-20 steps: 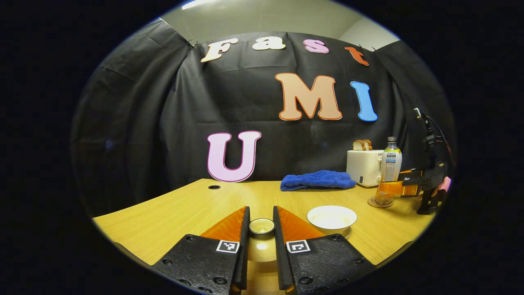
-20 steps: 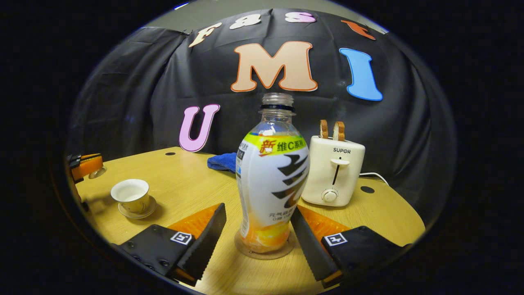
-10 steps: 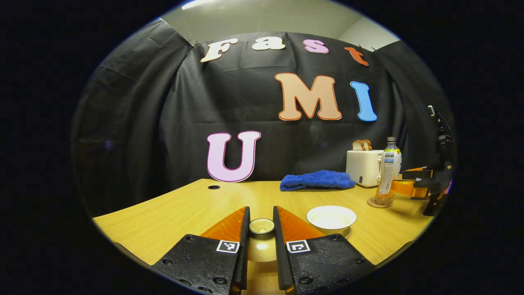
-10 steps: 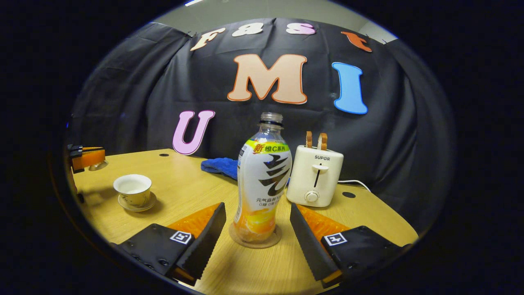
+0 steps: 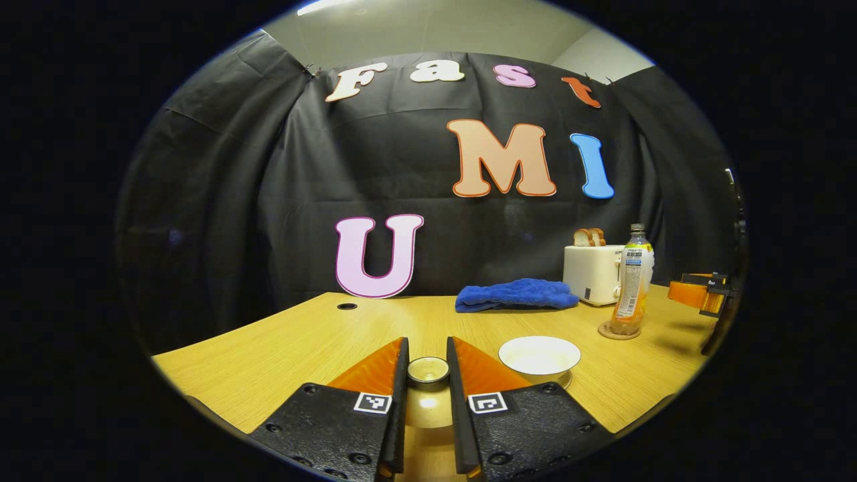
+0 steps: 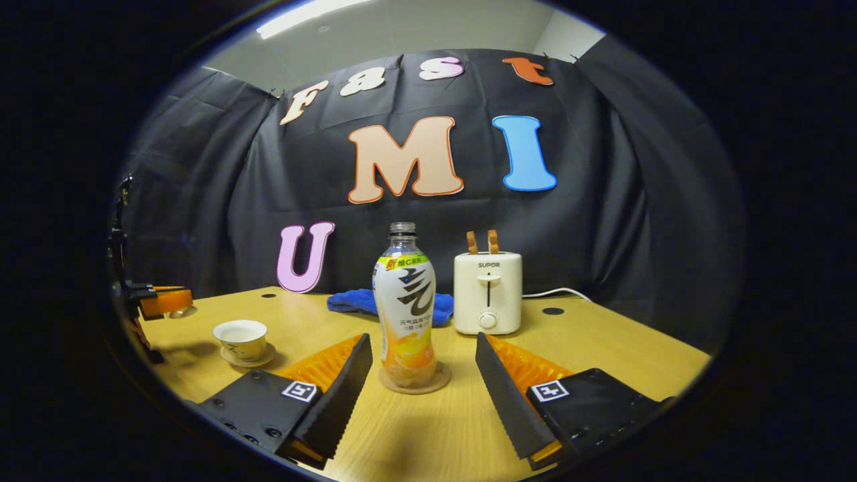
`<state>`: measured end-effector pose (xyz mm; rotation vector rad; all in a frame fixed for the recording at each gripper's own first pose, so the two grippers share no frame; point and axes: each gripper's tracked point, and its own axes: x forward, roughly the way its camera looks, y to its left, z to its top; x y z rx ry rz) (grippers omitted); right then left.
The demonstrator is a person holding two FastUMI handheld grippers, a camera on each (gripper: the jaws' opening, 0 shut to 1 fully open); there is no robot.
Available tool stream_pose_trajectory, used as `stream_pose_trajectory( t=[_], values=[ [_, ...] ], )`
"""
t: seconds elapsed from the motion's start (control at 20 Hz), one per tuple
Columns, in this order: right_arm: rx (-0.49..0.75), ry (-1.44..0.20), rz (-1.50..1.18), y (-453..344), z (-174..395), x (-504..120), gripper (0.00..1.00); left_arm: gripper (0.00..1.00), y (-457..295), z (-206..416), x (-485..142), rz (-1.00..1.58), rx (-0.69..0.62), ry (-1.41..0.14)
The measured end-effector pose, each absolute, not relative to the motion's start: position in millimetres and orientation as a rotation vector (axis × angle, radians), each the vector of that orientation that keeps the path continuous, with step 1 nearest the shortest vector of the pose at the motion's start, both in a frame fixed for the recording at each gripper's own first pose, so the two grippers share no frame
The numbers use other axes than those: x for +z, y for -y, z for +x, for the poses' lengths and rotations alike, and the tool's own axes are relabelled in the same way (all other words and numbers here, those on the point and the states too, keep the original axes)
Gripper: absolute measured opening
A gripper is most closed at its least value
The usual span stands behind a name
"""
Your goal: Open the teacup lid with one hand, grasp the water bottle and pour water into the teacup with the other hand; after pouring, place the water bottle on the coaster and then close the teacup lid.
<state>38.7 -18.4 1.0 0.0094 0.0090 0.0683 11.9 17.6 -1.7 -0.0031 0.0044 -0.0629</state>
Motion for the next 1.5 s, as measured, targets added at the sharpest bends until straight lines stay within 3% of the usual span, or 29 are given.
stream_pose_trajectory(
  t=[0.15,0.3,0.4,0.5,0.85,0.95,1.05,1.5],
  values=[
    [0.069,-0.008,0.006,17.6,24.4,2.8,0.98,0.27,-16.7,11.2,-1.2,-0.005,-0.068,-0.004],
    [0.054,-0.007,0.006,23.9,17.7,4.2,0.94,0.27,-13.1,10.1,-1.4,-0.007,-0.077,-0.004],
    [0.049,-0.007,0.006,23.4,16.8,4.4,1.0,0.27,-7.2,9.4,-1.0,-0.007,-0.094,-0.002],
    [0.047,-0.006,0.006,24.2,16.7,4.6,0.94,0.27,2.0,8.9,-0.5,-0.009,-0.12,-0.001],
    [0.047,-0.007,0.006,24.4,16.7,4.4,0.94,0.27,55.2,17.8,-1.3,-0.009,-0.277,-0.005],
    [0.048,-0.007,0.006,24.4,16.6,4.4,0.98,0.27,66.4,23.7,-1.4,-0.011,-0.302,-0.007],
    [0.05,-0.007,0.006,23.6,16.9,4.6,0.94,0.27,76.1,28.9,-1.3,-0.009,-0.322,-0.008],
    [0.051,-0.007,0.006,24.0,17.1,4.7,0.94,0.27,109.2,52.3,-7.6,0.013,-0.411,-0.043]
  ],
)
